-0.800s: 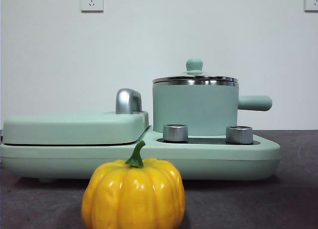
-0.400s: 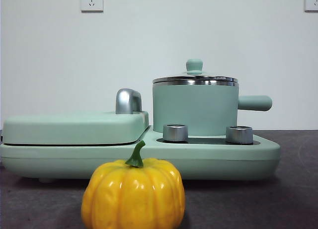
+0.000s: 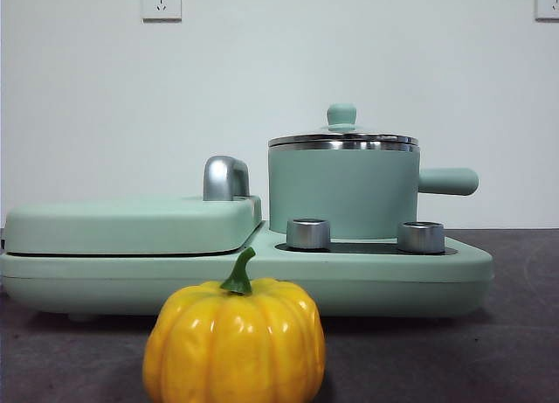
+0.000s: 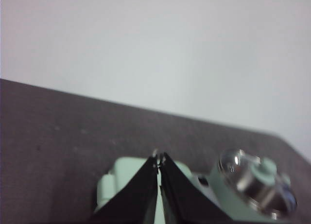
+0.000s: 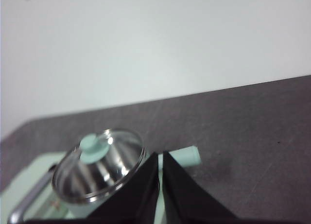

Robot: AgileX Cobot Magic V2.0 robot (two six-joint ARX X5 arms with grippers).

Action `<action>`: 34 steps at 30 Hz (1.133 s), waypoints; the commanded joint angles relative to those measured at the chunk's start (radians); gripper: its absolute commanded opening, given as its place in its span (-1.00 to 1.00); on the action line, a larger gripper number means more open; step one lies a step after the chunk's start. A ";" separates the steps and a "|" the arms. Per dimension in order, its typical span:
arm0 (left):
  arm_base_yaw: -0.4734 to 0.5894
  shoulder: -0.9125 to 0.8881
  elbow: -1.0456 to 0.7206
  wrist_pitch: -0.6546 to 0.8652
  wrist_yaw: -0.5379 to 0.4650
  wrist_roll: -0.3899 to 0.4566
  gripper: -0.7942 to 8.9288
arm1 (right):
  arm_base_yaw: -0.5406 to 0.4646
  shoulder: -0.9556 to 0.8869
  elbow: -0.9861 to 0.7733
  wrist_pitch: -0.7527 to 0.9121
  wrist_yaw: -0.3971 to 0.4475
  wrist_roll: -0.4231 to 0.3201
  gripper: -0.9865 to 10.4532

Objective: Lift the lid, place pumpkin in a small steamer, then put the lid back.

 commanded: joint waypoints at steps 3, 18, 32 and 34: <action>-0.005 0.124 0.037 0.005 0.097 0.139 -0.82 | -0.001 0.113 0.057 -0.002 -0.104 -0.212 -0.81; -0.203 0.440 0.099 0.113 0.119 0.381 -0.82 | 0.062 0.316 0.094 -0.029 -0.192 -0.442 -0.81; -0.302 0.507 0.114 0.136 0.119 0.480 -0.38 | 0.177 0.357 0.094 -0.064 -0.182 -0.506 -0.44; -0.303 0.507 0.114 0.136 0.119 0.481 -0.38 | 0.177 0.357 0.094 -0.064 -0.182 -0.506 -0.41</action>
